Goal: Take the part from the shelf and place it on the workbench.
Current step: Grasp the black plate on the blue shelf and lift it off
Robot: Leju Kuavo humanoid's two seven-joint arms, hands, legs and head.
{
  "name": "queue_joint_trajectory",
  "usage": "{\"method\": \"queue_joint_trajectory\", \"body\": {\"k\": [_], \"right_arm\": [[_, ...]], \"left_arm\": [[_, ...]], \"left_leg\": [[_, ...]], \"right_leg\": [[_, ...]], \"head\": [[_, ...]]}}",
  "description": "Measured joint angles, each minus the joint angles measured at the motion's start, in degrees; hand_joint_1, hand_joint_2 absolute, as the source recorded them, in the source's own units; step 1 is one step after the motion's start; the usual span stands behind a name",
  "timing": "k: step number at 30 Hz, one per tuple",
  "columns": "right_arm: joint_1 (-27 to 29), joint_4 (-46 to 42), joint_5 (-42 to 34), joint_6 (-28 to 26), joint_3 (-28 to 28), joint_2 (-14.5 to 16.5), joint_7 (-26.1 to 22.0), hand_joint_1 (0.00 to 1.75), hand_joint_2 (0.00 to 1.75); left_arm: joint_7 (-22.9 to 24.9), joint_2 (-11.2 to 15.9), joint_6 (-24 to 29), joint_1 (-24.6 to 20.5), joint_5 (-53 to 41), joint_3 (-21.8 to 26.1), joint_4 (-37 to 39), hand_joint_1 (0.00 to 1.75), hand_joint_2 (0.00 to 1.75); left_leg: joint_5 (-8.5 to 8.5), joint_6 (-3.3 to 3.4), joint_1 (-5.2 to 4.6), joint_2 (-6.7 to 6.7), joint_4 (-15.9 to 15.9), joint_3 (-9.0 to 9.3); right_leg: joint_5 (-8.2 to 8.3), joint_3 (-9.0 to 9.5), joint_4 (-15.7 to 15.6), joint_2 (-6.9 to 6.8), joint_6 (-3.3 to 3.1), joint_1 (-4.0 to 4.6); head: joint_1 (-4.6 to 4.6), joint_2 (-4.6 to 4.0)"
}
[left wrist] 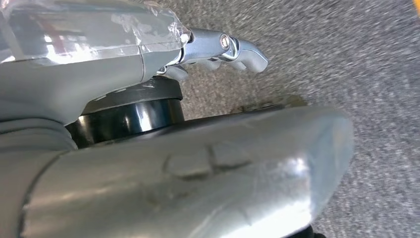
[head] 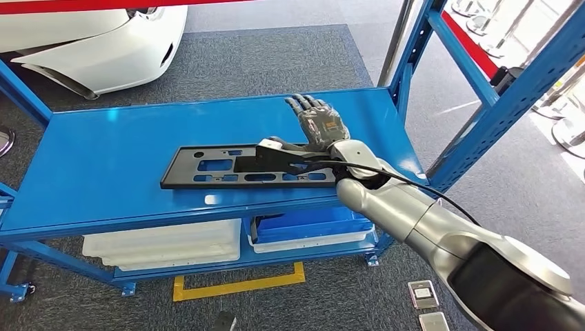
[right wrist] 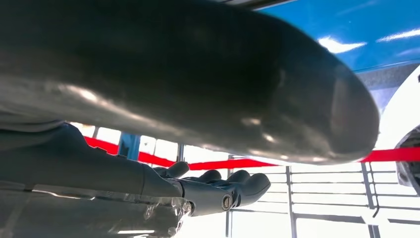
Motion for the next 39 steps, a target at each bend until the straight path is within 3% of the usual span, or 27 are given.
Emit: {"method": "queue_joint_trajectory", "body": {"k": [2, 3, 4, 8, 18, 30, 34, 39], "right_arm": [[0.1, 0.1, -1.0, 0.6, 0.1, 0.0, -0.3, 0.0, 0.0], [0.2, 0.2, -1.2, 0.8, 0.1, 0.1, -0.3, 0.0, 0.0], [0.2, 0.2, -1.4, 0.9, 0.2, 0.1, -0.4, 0.0, 0.0], [-0.1, 0.2, -2.3, 2.2, 0.3, 0.5, -1.3, 0.0, 0.0], [0.2, 0.0, -4.1, 3.9, 1.9, 1.4, -1.5, 0.0, 0.0], [0.2, -0.8, -4.6, 4.8, 3.0, 1.4, -1.0, 0.0, 0.0], [0.5, -1.0, -5.6, 7.1, 3.5, 1.8, -0.6, 0.0, 1.75], [1.1, -0.9, -6.1, 11.2, 4.4, 2.3, 0.2, 0.0, 1.75]], "left_arm": [[0.0, -0.1, 0.0, 0.0, -0.1, 0.0, 0.0, 0.0, 0.0], [0.0, -0.1, 0.0, 0.0, -0.2, 0.0, 0.0, 0.0, 0.0], [0.0, -0.2, 0.0, 0.0, -0.3, 0.0, 0.0, 0.0, 0.0], [-0.1, -0.3, -0.4, -0.2, -0.7, -0.1, 0.0, 0.0, 0.0], [-0.5, -0.3, -0.1, -0.3, -1.1, -0.3, 0.0, 0.0, 0.0], [-0.5, -0.3, -0.1, -0.3, -1.8, -0.4, 0.0, 0.0, 0.0], [-0.5, -0.3, -0.5, -0.4, -2.3, -0.5, 0.0, 0.0, 0.0], [-0.5, -0.3, -1.1, -0.5, -2.8, -0.5, 0.0, 0.0, 0.0]], "left_leg": [[-0.89, -0.37, 0.0, -0.03, 0.1, 1.04], [-1.19, -0.65, 0.04, -0.06, 0.1, 1.3], [-1.27, -0.97, 0.02, -0.08, 0.3, 1.41], [-2.56, -0.91, 0.13, 0.09, 0.6, 1.92], [-2.56, -1.36, 0.29, 0.15, 0.0, 2.27], [-2.58, -1.43, 0.21, 0.14, 0.0, 2.26], [-2.59, -1.42, 0.16, 0.14, 0.0, 2.25], [-2.61, -1.41, 0.16, 0.13, 0.0, 2.24]], "right_leg": [[6.31, 0.58, -5.9, -0.16, -0.65, 0.36], [8.06, 0.71, -7.3, -0.22, -1.01, 0.6], [8.41, 0.72, -7.7, -0.25, -1.36, 0.84], [8.48, 1.36, -7.7, -0.21, -1.35, 0.87], [8.06, 1.43, -7.6, -0.22, -1.84, 1.0], [8.06, 1.46, -7.6, -0.22, -1.85, 0.85], [8.06, 1.46, -7.7, -0.22, -1.84, 0.82], [8.05, 1.46, -7.7, -0.23, -1.83, 0.8]], "head": [[0.23, 0.0], [0.31, 0.0], [0.31, 0.0], [0.08, 0.0], [-0.8, 0.0], [-0.69, 0.0], [-0.65, 0.0], [-0.62, 0.0]]}}
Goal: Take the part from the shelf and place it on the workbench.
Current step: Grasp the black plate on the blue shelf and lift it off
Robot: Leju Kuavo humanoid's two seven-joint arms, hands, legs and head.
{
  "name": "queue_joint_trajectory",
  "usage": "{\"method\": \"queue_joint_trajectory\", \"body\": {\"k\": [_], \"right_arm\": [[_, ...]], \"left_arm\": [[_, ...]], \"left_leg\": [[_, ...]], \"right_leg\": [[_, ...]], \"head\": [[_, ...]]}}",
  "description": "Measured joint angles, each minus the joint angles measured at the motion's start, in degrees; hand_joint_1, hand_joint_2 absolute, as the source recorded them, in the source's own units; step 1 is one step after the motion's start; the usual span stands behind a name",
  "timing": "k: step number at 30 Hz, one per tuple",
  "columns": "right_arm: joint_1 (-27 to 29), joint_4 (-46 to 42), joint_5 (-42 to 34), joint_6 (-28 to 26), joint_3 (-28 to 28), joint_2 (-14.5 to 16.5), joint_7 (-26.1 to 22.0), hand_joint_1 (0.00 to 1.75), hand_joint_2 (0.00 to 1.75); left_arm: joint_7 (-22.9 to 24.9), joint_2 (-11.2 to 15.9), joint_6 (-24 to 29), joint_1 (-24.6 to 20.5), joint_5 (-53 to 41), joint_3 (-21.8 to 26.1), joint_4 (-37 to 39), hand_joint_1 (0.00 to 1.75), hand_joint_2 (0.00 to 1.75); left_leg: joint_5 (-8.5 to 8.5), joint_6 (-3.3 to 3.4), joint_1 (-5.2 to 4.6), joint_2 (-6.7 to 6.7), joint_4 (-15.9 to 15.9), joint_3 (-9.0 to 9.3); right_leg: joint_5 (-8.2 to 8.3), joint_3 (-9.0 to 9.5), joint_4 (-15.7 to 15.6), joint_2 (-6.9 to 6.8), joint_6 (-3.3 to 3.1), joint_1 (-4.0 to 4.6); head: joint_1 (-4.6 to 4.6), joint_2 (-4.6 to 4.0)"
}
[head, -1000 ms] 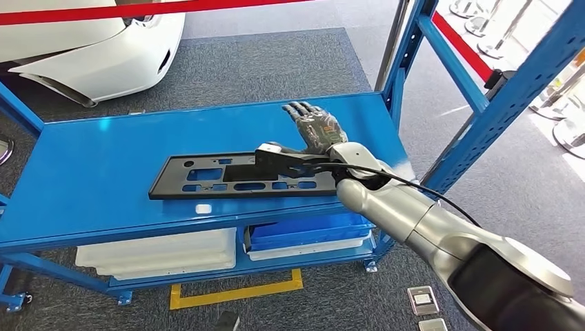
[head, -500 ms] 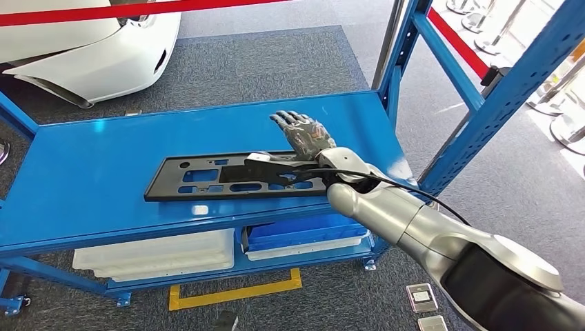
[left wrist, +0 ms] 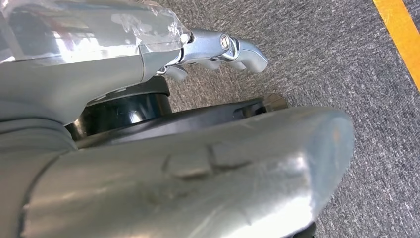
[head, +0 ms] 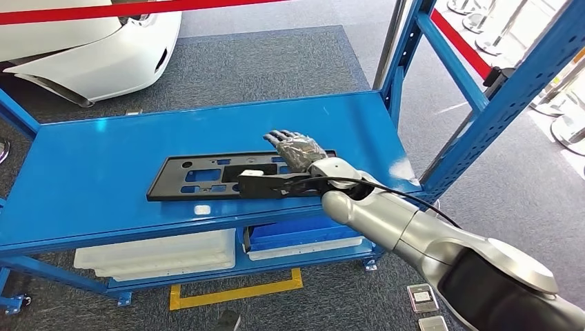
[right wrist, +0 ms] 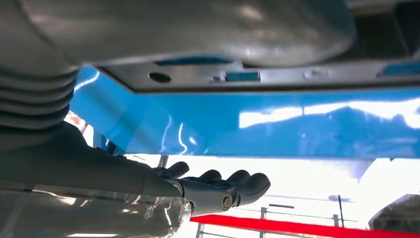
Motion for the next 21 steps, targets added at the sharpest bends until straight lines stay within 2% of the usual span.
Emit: {"method": "queue_joint_trajectory", "body": {"k": [7, 18, 21], "right_arm": [[0.3, 1.7, 1.6, 5.8, 2.6, 0.0, 1.2, 0.0, 1.75], [0.2, 5.4, 6.5, 10.9, 7.5, 1.0, -1.4, 0.0, 1.75], [0.1, 6.5, 7.6, 11.2, 8.7, 1.2, -1.7, 1.31, 1.75]], "left_arm": [[0.0, 0.0, -0.3, -0.1, 0.0, 0.0, 0.0, 0.0, 0.0], [-1.0, 0.0, -0.3, -0.1, 0.5, 0.0, 0.0, 0.0, 0.0], [-1.3, 0.0, -0.2, -0.2, 0.5, 0.0, 0.0, 0.0, 0.0]], "left_leg": [[-0.02, -0.02, 0.0, 0.0, 0.0, 0.0], [-0.02, -0.02, 0.01, -0.01, 0.0, 0.0], [-0.02, -0.02, 0.01, -0.01, 0.0, 0.02]], "right_leg": [[-0.01, -0.01, 0.0, 0.0, 0.02, 0.0], [-0.01, 0.0, 0.0, 0.0, 0.02, 0.01], [-0.01, 0.02, 0.0, 0.0, 0.02, 0.01]], "head": [[-0.01, 0.0], [0.01, 0.0], [0.02, 0.0]]}}
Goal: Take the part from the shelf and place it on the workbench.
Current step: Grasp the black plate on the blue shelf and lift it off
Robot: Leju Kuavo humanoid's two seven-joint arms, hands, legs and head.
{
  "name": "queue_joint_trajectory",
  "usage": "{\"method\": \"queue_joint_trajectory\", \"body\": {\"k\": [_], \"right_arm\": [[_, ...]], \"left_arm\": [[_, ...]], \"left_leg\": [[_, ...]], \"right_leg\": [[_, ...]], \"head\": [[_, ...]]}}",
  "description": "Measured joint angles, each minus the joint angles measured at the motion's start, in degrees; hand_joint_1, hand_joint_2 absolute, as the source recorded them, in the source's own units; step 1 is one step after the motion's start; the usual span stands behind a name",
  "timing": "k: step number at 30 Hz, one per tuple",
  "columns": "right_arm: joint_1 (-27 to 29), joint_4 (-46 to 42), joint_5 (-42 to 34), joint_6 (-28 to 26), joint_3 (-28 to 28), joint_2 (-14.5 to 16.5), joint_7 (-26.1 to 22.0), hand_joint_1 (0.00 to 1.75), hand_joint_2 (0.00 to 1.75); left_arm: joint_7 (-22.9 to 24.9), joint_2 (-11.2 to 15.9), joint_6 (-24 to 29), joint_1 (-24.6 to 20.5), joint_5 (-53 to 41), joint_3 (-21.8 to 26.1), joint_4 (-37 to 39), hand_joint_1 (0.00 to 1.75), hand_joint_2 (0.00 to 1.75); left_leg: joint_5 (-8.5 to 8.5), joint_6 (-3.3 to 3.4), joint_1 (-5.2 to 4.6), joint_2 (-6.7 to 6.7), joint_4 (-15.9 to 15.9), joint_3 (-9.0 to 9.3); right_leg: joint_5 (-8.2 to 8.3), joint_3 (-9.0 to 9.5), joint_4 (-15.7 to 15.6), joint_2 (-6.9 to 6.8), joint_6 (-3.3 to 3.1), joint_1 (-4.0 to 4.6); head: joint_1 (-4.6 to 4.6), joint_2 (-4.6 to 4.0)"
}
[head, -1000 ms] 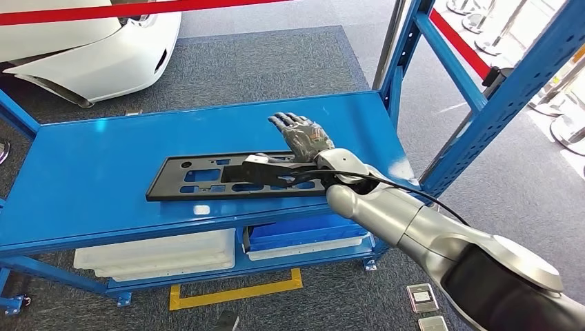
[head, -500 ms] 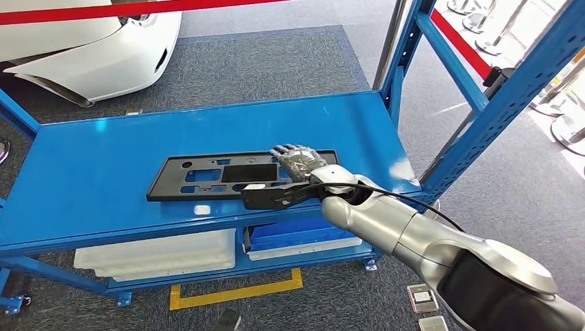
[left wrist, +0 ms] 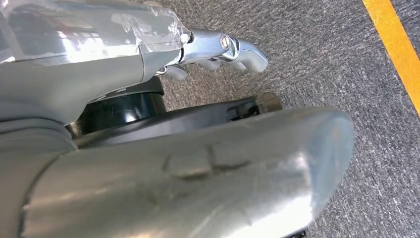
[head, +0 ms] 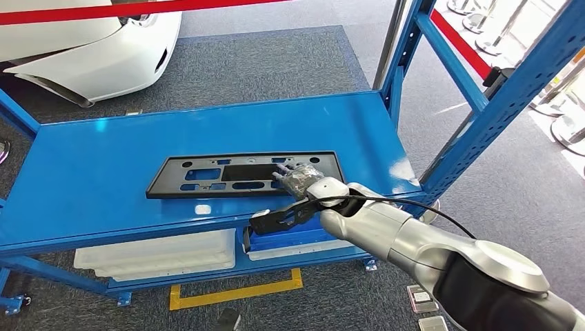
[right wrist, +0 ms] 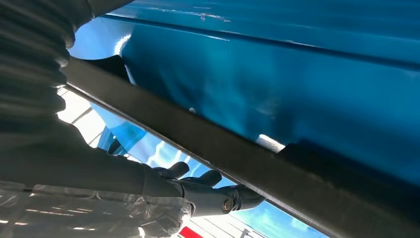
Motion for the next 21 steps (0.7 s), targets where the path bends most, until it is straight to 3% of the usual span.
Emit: {"method": "queue_joint_trajectory", "body": {"k": [1, 21], "right_arm": [[0.0, 0.4, 0.5, 0.0, 0.4, 0.1, 0.0, 1.75, 1.75], [-1.1, 3.3, 3.1, -0.2, 4.1, 1.1, 0.3, 1.75, 1.75]], "left_arm": [[0.0, 0.0, 0.0, 0.0, 0.0, 0.0, 0.0, 0.0, 0.0], [-0.1, 0.0, 0.1, -0.1, -0.2, 0.0, 0.0, 0.0, 0.0]], "left_leg": [[0.0, 0.0, 0.0, 0.0, 0.0, 0.01], [-0.11, -0.04, -0.05, -0.06, 0.0, 0.52]], "right_leg": [[0.0, 0.01, 0.0, 0.0, 0.0, 0.0], [-0.12, 0.58, 0.0, 0.0, 0.08, 0.0]], "head": [[0.0, 0.0], [0.08, 0.0]]}}
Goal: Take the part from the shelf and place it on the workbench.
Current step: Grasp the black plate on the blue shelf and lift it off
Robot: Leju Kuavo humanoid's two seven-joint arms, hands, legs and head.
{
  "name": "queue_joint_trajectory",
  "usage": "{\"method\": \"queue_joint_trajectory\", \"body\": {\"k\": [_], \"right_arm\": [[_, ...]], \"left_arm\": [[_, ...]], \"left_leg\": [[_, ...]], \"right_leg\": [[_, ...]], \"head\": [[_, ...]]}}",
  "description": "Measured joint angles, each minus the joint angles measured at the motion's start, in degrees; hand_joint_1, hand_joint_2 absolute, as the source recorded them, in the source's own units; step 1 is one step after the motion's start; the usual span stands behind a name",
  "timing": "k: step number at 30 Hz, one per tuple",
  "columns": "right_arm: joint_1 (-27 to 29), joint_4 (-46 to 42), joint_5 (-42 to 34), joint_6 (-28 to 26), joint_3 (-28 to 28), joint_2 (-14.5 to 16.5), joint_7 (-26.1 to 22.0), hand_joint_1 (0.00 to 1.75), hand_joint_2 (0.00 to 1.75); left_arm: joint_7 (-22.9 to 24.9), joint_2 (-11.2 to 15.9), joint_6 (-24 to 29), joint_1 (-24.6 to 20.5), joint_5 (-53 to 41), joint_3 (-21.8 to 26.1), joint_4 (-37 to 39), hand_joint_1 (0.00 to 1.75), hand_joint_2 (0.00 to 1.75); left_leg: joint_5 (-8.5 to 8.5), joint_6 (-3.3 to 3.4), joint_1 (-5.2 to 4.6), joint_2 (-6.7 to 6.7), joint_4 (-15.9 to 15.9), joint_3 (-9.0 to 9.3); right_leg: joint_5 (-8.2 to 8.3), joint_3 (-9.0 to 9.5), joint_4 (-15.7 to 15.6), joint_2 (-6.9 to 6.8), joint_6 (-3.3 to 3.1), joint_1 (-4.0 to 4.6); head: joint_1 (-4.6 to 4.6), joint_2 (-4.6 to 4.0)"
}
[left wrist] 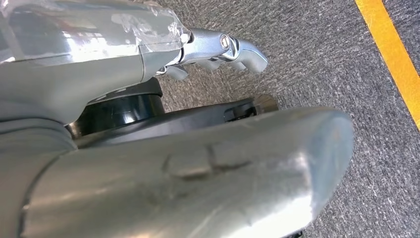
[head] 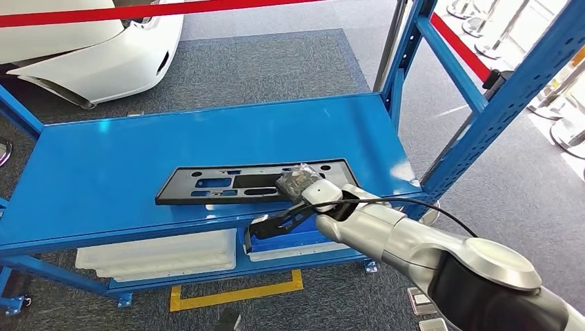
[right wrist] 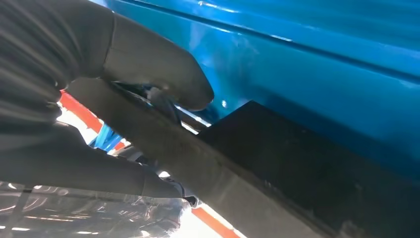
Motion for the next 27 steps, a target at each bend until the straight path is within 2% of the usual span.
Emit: {"method": "queue_joint_trajectory", "body": {"k": [9, 13, 15, 17, 22, 24, 27], "right_arm": [[0.5, 0.7, 2.4, -1.1, 0.9, 0.8, -1.1, 1.75, 1.75], [0.7, 1.7, 1.0, -5.2, 0.9, 1.6, -2.4, 1.75, 1.75], [1.0, 2.0, -2.7, -9.8, 0.4, 1.8, -4.1, 1.75, 1.75], [1.9, 1.5, -9.4, -15.8, -1.6, 1.8, -7.2, 1.75, 1.75], [7.9, -7.3, -27.3, -29.7, -11.4, 0.6, -16.3, 1.75, 1.75], [9.7, -10.6, -29.6, -32.1, -13.9, 0.0, -17.4, 1.75, 1.75], [10.0, -11.2, -29.7, -32.3, -14.4, -0.1, -17.5, 1.75, 1.75]], "left_arm": [[0.0, 0.0, 0.5, -0.3, 0.2, 0.0, 0.0, 0.0, 0.0], [-1.4, 0.0, 1.9, -0.5, 0.4, 0.1, 0.0, 0.0, 0.0], [-3.3, 0.0, 3.0, -0.5, 1.1, 0.4, 0.0, 0.0, 0.0], [-5.5, 0.0, 3.9, -0.5, 2.0, 0.8, 0.0, 0.0, 0.0], [-9.7, 0.1, 5.2, 0.2, 3.6, 2.4, 0.1, 0.0, 0.0], [-10.4, 0.1, 5.3, 0.4, 3.8, 2.8, 0.1, 0.0, 0.0], [-10.4, 0.1, 5.3, 0.5, 3.8, 2.9, 0.1, 0.0, 0.0]], "left_leg": [[-0.02, -0.01, 0.01, 0.0, 0.0, -0.01], [-0.02, -0.01, 0.02, 0.01, 0.0, -0.02], [-0.02, -0.02, 0.03, 0.01, 0.0, -0.02], [-0.02, -0.02, 0.04, 0.01, 0.0, -0.02], [-0.07, -0.05, 0.07, -0.01, 0.0, -0.03], [-0.12, -0.05, 0.06, -0.01, 0.0, -0.03], [-0.14, -0.06, 0.06, -0.01, 0.0, -0.03]], "right_leg": [[-0.01, -0.01, 0.0, 0.0, 0.01, -0.02], [-0.01, -0.02, 0.0, 0.0, 0.01, -0.01], [-0.01, -0.02, 0.0, 0.0, 0.01, -0.01], [-0.01, -0.03, 0.0, -0.01, 0.01, 0.0], [-0.09, -0.04, 0.0, -0.01, -0.01, 0.03], [-0.13, -0.04, 0.0, -0.01, 0.0, 0.03], [-0.13, -0.05, 0.0, -0.01, 0.0, 0.03]], "head": [[0.04, 0.0], [0.04, 0.0], [0.01, 0.0], [-0.01, 0.0], [-0.02, 0.0], [-0.07, 0.0], [-0.09, 0.0]]}}
